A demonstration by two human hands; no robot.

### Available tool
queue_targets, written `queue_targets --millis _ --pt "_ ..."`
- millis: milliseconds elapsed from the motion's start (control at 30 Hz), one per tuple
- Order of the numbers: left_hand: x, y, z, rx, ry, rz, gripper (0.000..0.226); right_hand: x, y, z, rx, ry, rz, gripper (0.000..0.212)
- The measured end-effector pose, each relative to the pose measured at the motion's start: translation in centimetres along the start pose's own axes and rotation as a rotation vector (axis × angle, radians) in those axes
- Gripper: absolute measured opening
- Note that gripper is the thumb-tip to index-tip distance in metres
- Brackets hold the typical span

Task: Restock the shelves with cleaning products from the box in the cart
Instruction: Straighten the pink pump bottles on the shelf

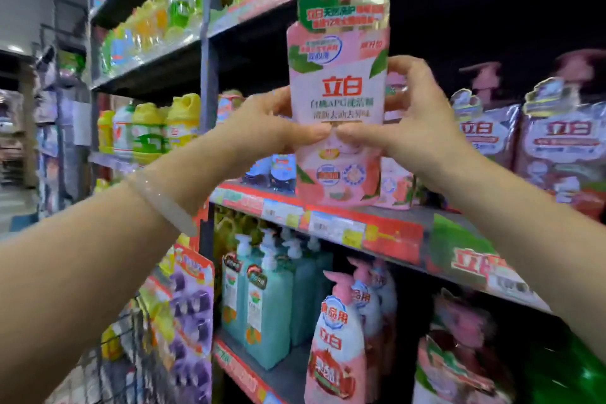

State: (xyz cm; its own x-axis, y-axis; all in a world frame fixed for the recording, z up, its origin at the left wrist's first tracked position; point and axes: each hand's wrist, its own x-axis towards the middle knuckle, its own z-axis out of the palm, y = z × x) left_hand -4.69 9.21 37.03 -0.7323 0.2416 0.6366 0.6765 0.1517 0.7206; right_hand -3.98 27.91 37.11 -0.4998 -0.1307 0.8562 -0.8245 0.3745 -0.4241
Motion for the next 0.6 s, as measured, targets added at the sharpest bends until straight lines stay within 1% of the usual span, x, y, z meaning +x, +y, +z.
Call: queue_targets --millis 67,133,233,333,433,500,600 --pt "2.2 0.0 1.4 -0.011 -0.015 0.016 0.042 1.0 0.6 -1.4 -0.091 0.066 0.01 0.073" --pt "3.9 -0.8 2.8 -0.024 -0.006 0.01 0.042 1.4 1.4 -2.0 -0.17 0.121 0.052 0.077" --pt "5.5 -2.4 4.5 -0.045 -0.021 -0.01 0.029 1.4 3.3 -2.1 -0.225 0.172 0.117 0.082" --pt "6.1 -4.1 5.5 -0.013 -0.035 -0.017 0.028 1.0 5.4 -1.5 -0.258 0.191 0.192 0.085" --pt "6.8 -5.8 6.0 0.007 -0.027 -0.021 0.02 0.5 7.2 -0.8 -0.312 0.223 0.258 0.083" --pt "7.0 -6.7 6.5 0.06 0.049 -0.007 0.027 0.1 8.2 -0.6 -0.333 0.228 0.275 0.079" --pt "6.7 -7.9 7.3 0.185 0.229 0.052 0.023 -0.5 8.8 -0.7 -0.371 0.213 0.279 0.079"
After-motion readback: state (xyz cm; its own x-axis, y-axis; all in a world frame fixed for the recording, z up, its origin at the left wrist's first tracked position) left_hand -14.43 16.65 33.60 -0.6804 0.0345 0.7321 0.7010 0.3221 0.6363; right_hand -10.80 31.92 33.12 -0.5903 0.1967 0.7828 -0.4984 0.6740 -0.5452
